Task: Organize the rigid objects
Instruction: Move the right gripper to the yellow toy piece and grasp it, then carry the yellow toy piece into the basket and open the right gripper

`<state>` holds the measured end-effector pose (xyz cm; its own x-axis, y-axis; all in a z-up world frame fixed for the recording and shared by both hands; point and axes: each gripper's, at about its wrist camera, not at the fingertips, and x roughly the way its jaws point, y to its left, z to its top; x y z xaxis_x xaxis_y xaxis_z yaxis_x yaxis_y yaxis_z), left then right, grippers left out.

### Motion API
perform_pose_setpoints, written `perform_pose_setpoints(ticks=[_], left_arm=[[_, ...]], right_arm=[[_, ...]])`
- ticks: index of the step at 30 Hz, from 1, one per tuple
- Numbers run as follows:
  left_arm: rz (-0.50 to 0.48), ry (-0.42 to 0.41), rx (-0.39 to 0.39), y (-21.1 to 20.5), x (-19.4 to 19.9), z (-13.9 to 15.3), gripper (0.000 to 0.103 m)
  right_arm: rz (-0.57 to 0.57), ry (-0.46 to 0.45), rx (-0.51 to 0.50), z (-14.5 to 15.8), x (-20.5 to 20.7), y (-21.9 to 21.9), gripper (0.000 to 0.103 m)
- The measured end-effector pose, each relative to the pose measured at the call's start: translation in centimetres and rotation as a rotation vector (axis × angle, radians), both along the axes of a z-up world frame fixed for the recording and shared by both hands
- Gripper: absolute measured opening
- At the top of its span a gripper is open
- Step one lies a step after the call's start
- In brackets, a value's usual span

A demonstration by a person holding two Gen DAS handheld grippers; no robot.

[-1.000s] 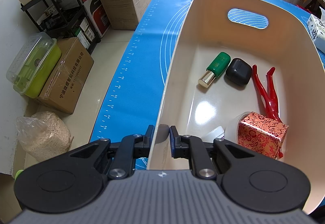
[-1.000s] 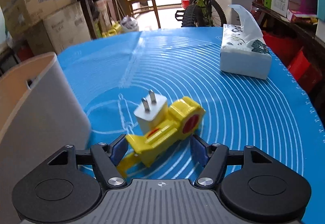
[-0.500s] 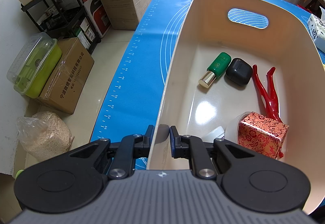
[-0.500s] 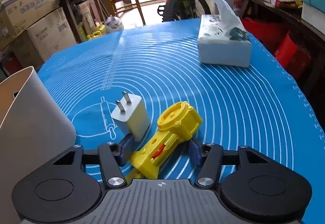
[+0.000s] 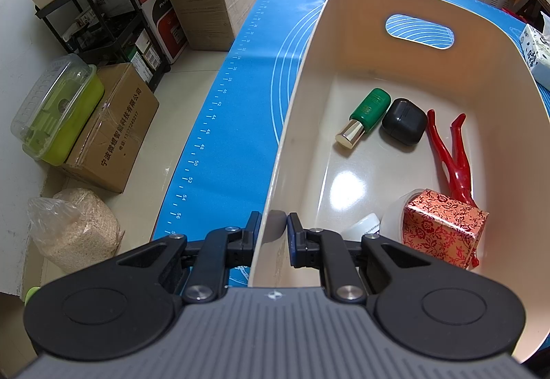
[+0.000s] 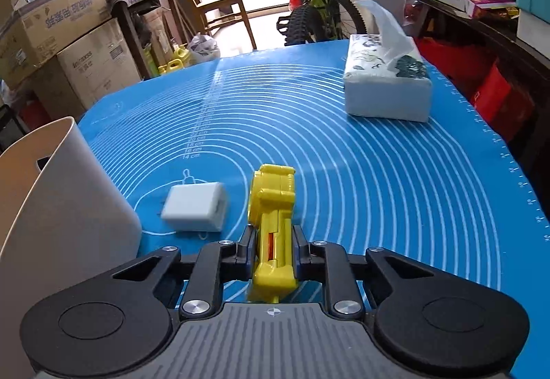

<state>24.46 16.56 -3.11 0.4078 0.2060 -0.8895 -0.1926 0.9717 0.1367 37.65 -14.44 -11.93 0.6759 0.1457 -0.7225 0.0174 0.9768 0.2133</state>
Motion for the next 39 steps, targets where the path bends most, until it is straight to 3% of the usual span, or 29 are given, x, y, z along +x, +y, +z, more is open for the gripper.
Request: perform_pose_setpoints(ticks=[5,19,26,39], left_arm=[[0.0,0.0,0.001,0.1,0.0,0.0,0.018],[0.0,0.0,0.001,0.0,0.0,0.0,0.018],[0.0,0.001,0.002,0.1,0.0,0.0,0.018],[-0.001,0.0,0.002,0.0,0.0,0.0,0.018]], right_arm=[[-0.023,-0.022,0.028,1.2,-0.4,-0.7,0.03],[0.048,-0.246,0.169,9.2,-3.6,0.6,0.03],[0.198,-0.273,0.201,10.7,-4.9,4.2,0.03],[0.569,-0.165,0.132,8.7,-8.3,12.9,0.03]])
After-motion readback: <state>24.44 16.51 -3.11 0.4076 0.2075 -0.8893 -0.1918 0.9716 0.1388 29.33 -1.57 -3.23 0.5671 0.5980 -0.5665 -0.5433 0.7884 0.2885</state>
